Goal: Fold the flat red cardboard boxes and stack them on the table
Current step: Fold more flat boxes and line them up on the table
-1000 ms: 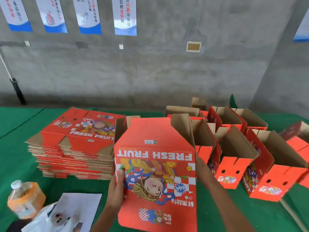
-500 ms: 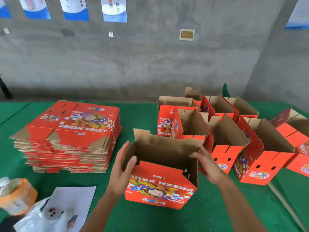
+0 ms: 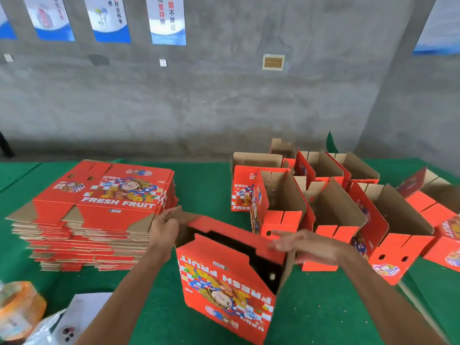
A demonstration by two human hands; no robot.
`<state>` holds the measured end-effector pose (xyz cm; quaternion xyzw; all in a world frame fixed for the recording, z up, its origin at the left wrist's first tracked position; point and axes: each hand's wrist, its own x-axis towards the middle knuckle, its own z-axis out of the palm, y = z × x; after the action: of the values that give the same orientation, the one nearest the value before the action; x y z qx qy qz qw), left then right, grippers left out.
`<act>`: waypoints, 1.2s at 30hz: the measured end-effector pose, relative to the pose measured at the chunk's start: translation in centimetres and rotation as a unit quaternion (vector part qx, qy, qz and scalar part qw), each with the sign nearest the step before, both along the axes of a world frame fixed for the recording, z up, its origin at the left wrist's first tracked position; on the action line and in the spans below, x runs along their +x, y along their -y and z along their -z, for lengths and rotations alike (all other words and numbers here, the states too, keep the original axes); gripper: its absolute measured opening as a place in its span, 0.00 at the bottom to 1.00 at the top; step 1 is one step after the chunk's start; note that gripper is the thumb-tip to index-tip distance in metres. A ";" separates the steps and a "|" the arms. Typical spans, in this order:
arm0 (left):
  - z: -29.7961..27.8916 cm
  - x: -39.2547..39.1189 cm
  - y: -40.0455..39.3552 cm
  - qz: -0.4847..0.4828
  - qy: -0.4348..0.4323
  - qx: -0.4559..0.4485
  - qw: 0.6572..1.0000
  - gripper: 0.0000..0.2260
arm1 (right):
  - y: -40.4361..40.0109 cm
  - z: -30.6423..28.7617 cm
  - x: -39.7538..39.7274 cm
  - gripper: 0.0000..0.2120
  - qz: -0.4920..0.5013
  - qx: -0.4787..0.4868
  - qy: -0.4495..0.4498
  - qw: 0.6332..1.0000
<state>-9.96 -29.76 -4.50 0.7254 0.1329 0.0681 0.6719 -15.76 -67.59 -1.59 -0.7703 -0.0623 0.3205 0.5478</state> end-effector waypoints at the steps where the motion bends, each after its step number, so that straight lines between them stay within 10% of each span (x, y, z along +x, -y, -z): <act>1: 0.0 0.0 0.4 0.003 -0.008 -0.003 1.000 0.19 | -0.6 0.5 0.0 0.27 -0.019 -0.037 -0.014 0.999; 6: -0.6 -1.0 3.6 0.103 0.030 0.072 0.992 0.22 | -2.0 1.8 0.9 0.21 0.015 -0.149 -0.017 0.989; 9: -1.0 -1.3 3.5 0.256 0.017 0.133 0.957 0.27 | -2.8 3.0 0.7 0.36 0.097 -0.183 0.086 0.974; 12: -1.2 -1.9 2.8 0.393 -0.049 0.218 0.892 0.42 | -4.3 6.0 0.1 0.32 0.181 -0.285 0.299 0.892; 17: -0.5 -1.6 3.3 0.386 -0.065 0.247 0.886 0.58 | -6.0 7.3 1.1 0.16 0.196 -0.432 0.396 0.786; 23: 3.5 -3.5 2.6 0.249 0.153 0.175 0.940 0.39 | -5.8 7.5 1.0 0.14 0.243 -0.304 0.333 0.859; 27: 2.3 -3.7 6.1 0.042 0.139 0.334 0.931 0.40 | -6.2 6.8 0.1 0.17 0.237 -0.262 0.309 0.883; 31: 2.9 -2.4 7.2 0.151 0.101 0.521 0.834 0.29 | -5.8 5.1 -0.4 0.33 0.248 -0.100 0.156 0.951; 36: 2.0 0.2 6.2 0.258 -0.065 0.493 0.828 0.42 | -6.5 5.0 -0.8 0.48 0.119 -0.289 0.230 0.922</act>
<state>-9.73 -35.99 -6.54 0.9710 -0.0675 -0.0984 0.2074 -16.60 -61.08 -6.64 -0.9493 0.0007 0.0709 0.3062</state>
